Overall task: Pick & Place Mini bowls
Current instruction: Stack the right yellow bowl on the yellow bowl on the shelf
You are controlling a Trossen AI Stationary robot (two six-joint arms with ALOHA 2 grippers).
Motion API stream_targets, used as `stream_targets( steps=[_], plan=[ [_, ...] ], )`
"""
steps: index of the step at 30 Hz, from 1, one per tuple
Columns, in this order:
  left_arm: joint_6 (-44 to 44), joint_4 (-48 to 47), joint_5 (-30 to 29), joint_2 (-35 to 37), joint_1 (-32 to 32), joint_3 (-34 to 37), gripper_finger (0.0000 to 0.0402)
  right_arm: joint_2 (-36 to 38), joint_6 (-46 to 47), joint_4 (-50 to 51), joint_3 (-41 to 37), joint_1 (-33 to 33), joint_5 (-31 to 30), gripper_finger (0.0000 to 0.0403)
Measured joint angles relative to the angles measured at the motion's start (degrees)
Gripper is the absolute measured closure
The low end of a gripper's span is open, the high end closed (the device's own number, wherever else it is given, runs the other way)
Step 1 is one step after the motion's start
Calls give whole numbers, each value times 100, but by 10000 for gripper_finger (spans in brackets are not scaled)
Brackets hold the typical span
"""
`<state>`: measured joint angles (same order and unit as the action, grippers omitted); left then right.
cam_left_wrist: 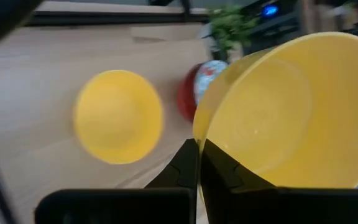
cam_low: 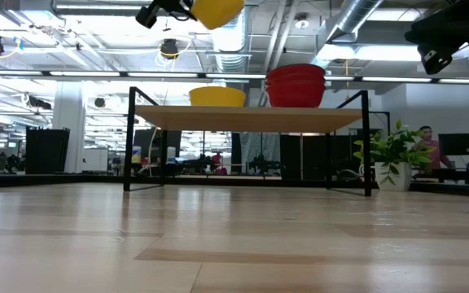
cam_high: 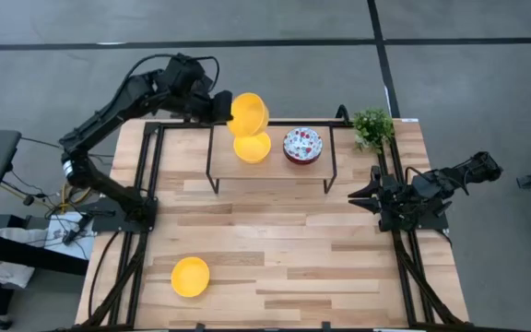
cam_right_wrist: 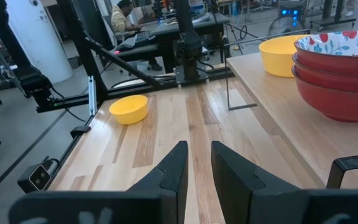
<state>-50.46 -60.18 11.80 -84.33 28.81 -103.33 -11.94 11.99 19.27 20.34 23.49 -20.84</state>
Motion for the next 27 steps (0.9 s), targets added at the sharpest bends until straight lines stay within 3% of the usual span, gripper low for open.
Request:
stream_targets(
  steps=[4, 15, 27],
  plan=[
    [186, -614, -274, -295, 33, -301, 399, 1, 1, 1, 0, 0, 0, 342],
    [402, -853, -254, -1149, 148, -301, 399, 1, 13, 0, 0, 0, 0, 342],
    [523, -1148, -246, -1535, 373, -301, 399, 0, 11, 39, 0, 0, 0, 342]
  ],
)
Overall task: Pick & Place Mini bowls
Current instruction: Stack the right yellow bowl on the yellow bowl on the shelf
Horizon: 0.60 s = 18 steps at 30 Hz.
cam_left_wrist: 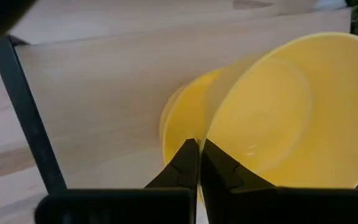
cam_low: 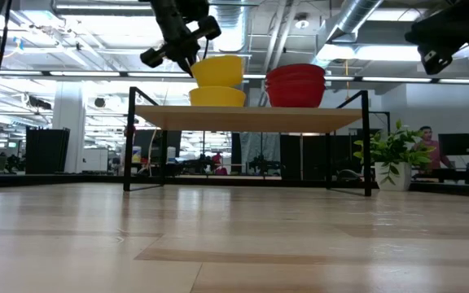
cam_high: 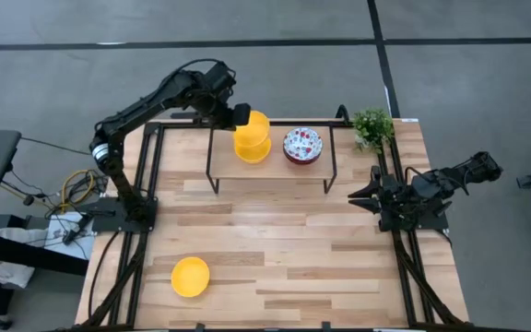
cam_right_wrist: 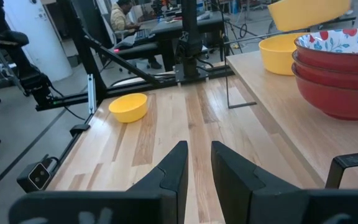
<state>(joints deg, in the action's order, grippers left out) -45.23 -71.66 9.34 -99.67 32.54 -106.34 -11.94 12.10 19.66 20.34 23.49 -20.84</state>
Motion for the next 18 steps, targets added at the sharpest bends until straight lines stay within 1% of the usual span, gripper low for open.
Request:
stream_targets(
  steps=[6, 11, 18],
  plan=[
    [0, -295, -92, 2, -50, 1, 399, 2, -3, 5, 0, 0, 0, 342],
    [-20, -289, -138, 2, -174, 120, 399, 2, -7, 5, 0, 0, 0, 342],
    [-31, -268, -162, 3, -191, 251, 399, 2, -7, 5, 0, 0, 0, 342]
  ],
)
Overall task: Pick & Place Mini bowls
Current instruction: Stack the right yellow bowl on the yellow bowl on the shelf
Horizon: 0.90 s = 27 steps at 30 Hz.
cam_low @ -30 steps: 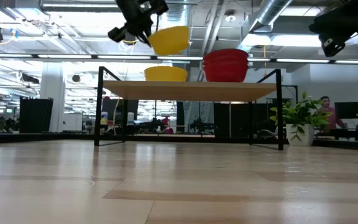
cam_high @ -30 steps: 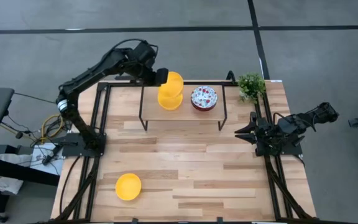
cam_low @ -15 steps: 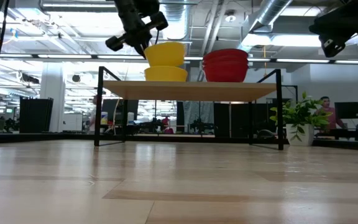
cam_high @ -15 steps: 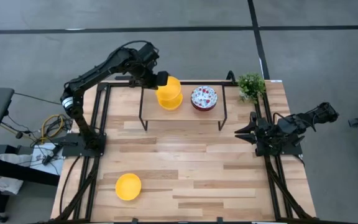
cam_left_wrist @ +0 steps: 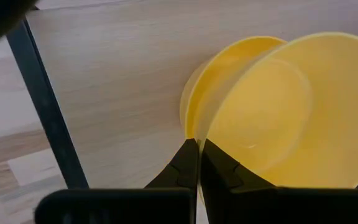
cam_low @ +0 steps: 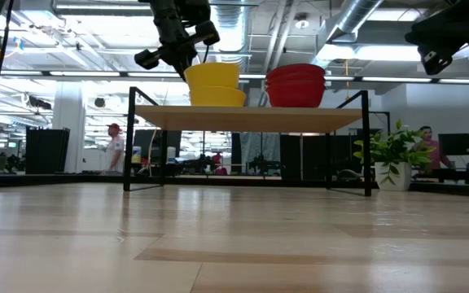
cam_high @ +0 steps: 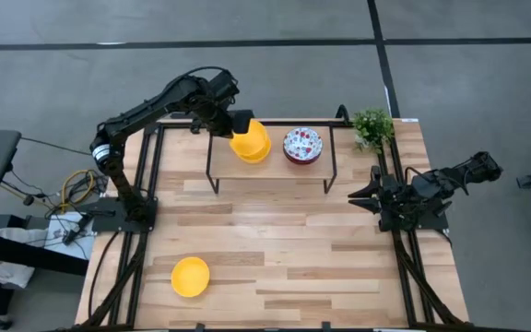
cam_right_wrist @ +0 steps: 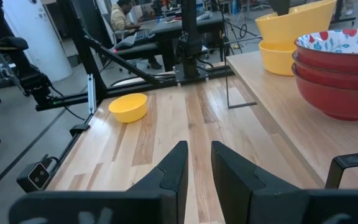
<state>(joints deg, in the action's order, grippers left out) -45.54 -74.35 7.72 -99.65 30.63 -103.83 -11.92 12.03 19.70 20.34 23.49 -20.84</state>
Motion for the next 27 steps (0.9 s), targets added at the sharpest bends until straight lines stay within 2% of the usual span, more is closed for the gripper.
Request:
stream_targets(
  steps=[27],
  plan=[
    [-188, 256, -82, -163, -96, 15, 399, -2, -7, 4, 0, 0, -2, 342]
  ],
)
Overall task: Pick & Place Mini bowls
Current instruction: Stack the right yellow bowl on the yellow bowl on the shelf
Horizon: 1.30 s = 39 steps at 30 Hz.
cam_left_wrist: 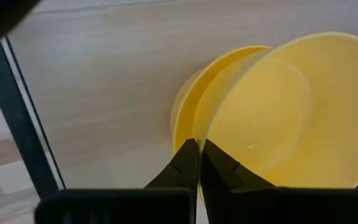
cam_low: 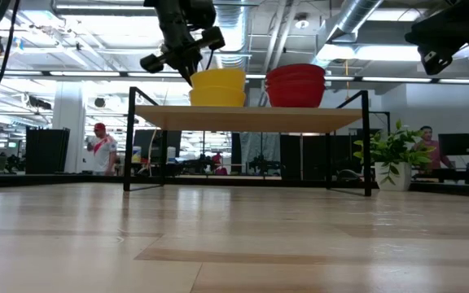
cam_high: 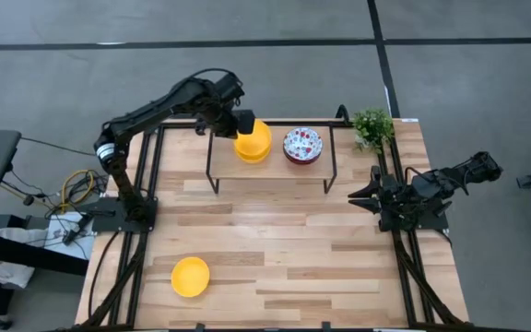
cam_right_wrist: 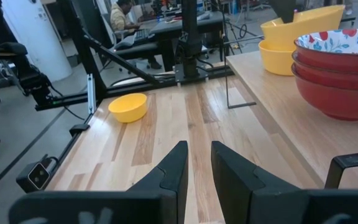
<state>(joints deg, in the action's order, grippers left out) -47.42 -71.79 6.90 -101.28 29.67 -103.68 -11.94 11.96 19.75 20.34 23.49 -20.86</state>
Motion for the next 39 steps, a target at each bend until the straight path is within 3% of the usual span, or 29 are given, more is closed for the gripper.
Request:
stream_targets(
  steps=[27, 39],
  plan=[
    [4, -87, -1, -50, 30, -1, 397, 0, 7, 17, 0, 0, 2, 342],
    [221, -131, -1, -47, 30, -2, 378, 0, 7, 17, 0, 0, 4, 342]
  ],
)
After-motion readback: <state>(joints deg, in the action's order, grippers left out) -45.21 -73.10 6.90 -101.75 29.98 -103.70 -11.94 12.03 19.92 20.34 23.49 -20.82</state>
